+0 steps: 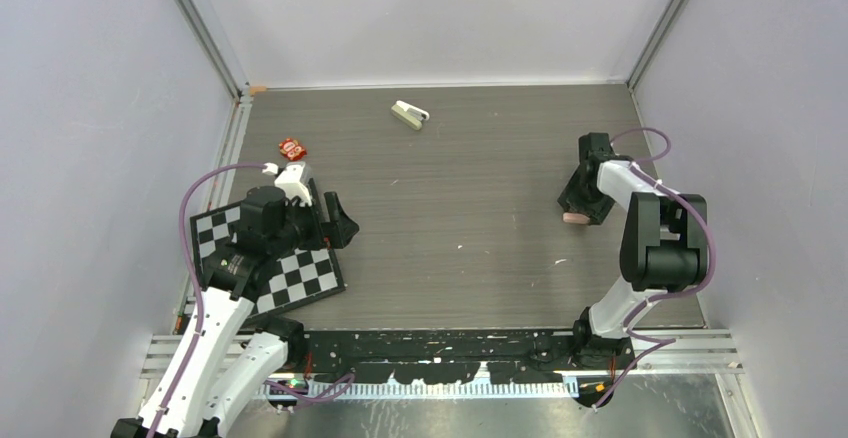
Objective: Load the staples into the stapler
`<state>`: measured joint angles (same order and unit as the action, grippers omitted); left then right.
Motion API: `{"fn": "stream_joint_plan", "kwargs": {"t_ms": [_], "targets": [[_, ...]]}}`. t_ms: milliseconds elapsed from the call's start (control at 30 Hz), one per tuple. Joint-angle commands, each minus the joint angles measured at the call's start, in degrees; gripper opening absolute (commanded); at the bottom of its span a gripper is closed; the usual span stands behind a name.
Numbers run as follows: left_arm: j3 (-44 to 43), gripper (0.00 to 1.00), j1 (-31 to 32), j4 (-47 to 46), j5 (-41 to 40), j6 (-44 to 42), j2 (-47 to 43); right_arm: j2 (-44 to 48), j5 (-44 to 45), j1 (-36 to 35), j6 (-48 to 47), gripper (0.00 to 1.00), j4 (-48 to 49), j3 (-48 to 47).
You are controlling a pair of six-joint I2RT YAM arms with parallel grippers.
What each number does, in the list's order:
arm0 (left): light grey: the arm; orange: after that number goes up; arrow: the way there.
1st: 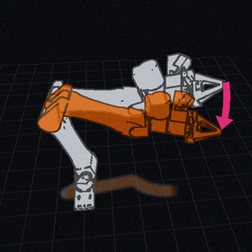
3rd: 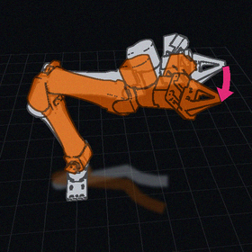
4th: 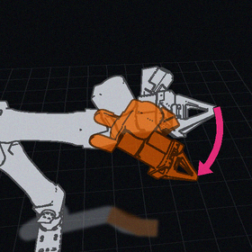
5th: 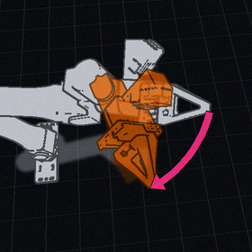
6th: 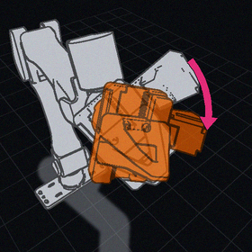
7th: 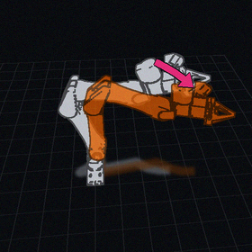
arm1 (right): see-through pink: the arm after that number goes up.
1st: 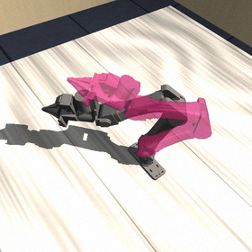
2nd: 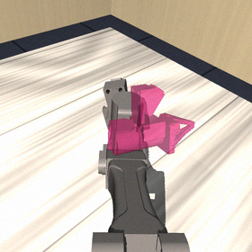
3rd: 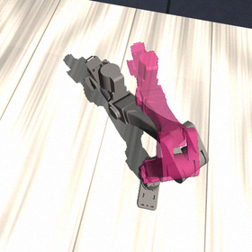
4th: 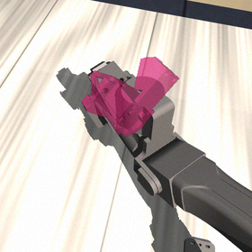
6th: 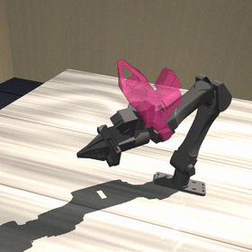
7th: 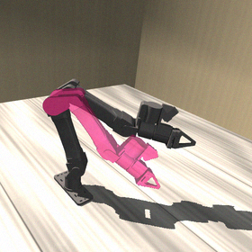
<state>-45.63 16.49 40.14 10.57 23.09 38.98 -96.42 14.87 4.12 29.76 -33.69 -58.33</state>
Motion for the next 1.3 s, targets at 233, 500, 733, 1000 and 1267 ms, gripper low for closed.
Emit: {"fn": "stream_joint_plan", "kwargs": {"t_ms": [233, 500, 733, 1000, 1267], "targets": [[0.3, 0.95, 0.2, -1.3, -0.1, -1.2, 0.2, 4.2, -1.1, -14.1, -2.8, 0.62, 3.7, -0.5], [0.5, 0.94, 0.2, -1.6, -0.5, -1.2, 0.3, 5.8, -10.0, -27.7, -1.5, 0.6, 3.9, 0.8], [1.2, 0.91, 0.2, -2.1, 0.3, 1.7, 0.8, 10.9, -19.4, -33.5, -5.2, 0.59, 3.8, 3.6], [0.2, 0.83, 0.2, -2.5, 5.8, 11.8, 8.0, 10.2, -11.1, -43.6, -13.3, 0.59, 9.3, 4.8], [-0.9, 0.81, 0.2, -1.2, 7.2, 13.3, 11.9, 5.6, -5.8, -51.9, -20.0, 0.64, 7.7, 0.7]]}}
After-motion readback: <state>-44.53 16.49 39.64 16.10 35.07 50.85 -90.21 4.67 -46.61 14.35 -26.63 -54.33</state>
